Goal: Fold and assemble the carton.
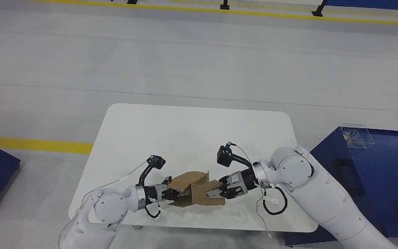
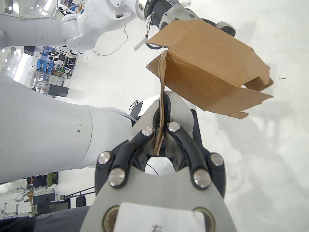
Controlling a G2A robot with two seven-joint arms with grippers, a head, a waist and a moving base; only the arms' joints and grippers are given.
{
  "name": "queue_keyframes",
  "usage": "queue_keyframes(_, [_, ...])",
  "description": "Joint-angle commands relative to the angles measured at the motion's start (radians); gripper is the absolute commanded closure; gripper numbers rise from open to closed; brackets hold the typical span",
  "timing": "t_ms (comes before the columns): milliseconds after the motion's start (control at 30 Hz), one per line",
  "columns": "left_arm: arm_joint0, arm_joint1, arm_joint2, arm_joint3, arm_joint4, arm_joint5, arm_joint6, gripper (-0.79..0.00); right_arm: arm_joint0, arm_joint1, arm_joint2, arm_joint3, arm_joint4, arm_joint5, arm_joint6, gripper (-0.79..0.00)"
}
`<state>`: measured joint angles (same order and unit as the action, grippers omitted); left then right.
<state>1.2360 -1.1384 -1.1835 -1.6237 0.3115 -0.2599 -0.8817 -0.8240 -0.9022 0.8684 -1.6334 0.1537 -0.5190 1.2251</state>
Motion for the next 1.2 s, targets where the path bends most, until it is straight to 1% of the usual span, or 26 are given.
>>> queue_keyframes(0, [-0.005, 0.000, 0.006, 0.005, 0.003, 0.004, 0.003, -0.637, 0.003, -0.002, -0.005, 0.002, 0.003, -0.003, -0.001, 0.000])
queue_keyframes(33, [-0.006, 0.000, 0.008, 0.007, 0.001, 0.005, 0.007, -0.570, 0.004, -0.004, -0.007, 0.003, 0.003, -0.003, -0.002, 0.000])
queue_keyframes(133, [-0.010, -0.001, 0.015, 0.015, -0.003, 0.008, 0.014, -0.280, 0.009, -0.007, -0.014, 0.004, -0.002, -0.003, -0.004, 0.000])
queue_keyframes(167, [-0.010, -0.001, 0.018, 0.017, -0.012, 0.008, 0.015, -0.105, 0.011, -0.008, -0.015, 0.005, -0.003, -0.003, -0.005, 0.000])
queue_keyframes(200, [-0.012, -0.001, 0.019, 0.020, -0.017, 0.007, 0.014, 0.000, 0.012, -0.009, -0.017, 0.006, -0.003, -0.002, -0.006, 0.000])
queue_keyframes(333, [-0.016, 0.000, 0.023, 0.025, -0.031, 0.007, 0.008, 0.000, 0.016, -0.012, -0.019, 0.006, -0.006, 0.003, -0.007, 0.000])
queue_keyframes(367, [-0.017, 0.000, 0.024, 0.026, -0.037, 0.006, 0.007, 0.000, 0.017, -0.012, -0.019, 0.006, -0.008, 0.005, -0.009, -0.028])
queue_keyframes(400, [-0.016, 0.000, 0.025, 0.027, -0.050, 0.005, 0.003, 0.000, 0.017, -0.013, -0.019, 0.006, -0.010, 0.007, -0.010, -0.323])
queue_keyframes(433, [-0.017, 0.000, 0.025, 0.030, -0.065, 0.004, -0.005, 0.000, 0.018, -0.013, -0.020, 0.006, -0.011, 0.008, -0.011, -0.717])
queue_keyframes(467, [-0.017, 0.001, 0.023, 0.033, -0.080, 0.007, -0.012, 0.000, 0.018, -0.014, -0.020, 0.006, -0.015, 0.009, -0.011, -0.785])
queue_keyframes(600, [-0.023, 0.003, 0.015, 0.048, -0.159, 0.023, -0.053, 0.000, 0.017, -0.013, -0.006, 0.013, -0.030, 0.009, -0.039, -0.785])
queue_keyframes(700, [-0.031, 0.004, 0.003, 0.063, -0.209, 0.042, -0.075, 0.000, 0.007, -0.008, 0.029, 0.016, 0.000, 0.004, -0.067, -0.785])
queue_keyframes(733, [-0.033, 0.005, -0.003, 0.054, -0.219, 0.025, -0.073, 0.000, 0.005, -0.007, 0.035, 0.016, 0.002, 0.001, -0.071, -0.785])
queue_keyframes(1033, [-0.031, 0.005, -0.002, 0.055, -0.221, 0.030, -0.071, 0.000, 0.005, -0.007, 0.035, 0.016, 0.002, 0.001, -0.071, -0.785])
queue_keyframes(1067, [-0.027, 0.005, 0.001, 0.060, -0.231, 0.055, -0.073, 0.000, 0.003, -0.007, 0.040, 0.013, -0.002, 0.002, -0.091, -0.785])
queue_keyframes(1100, [-0.029, 0.003, 0.010, 0.063, -0.290, 0.107, -0.111, 0.000, -0.001, -0.006, 0.057, 0.007, -0.015, 0.002, -0.132, -0.785])
queue_keyframes(1167, [-0.063, -0.004, 0.015, 0.098, -0.556, 0.230, -0.284, 0.000, -0.017, 0.000, 0.107, -0.003, -0.061, -0.005, -0.232, -0.785])
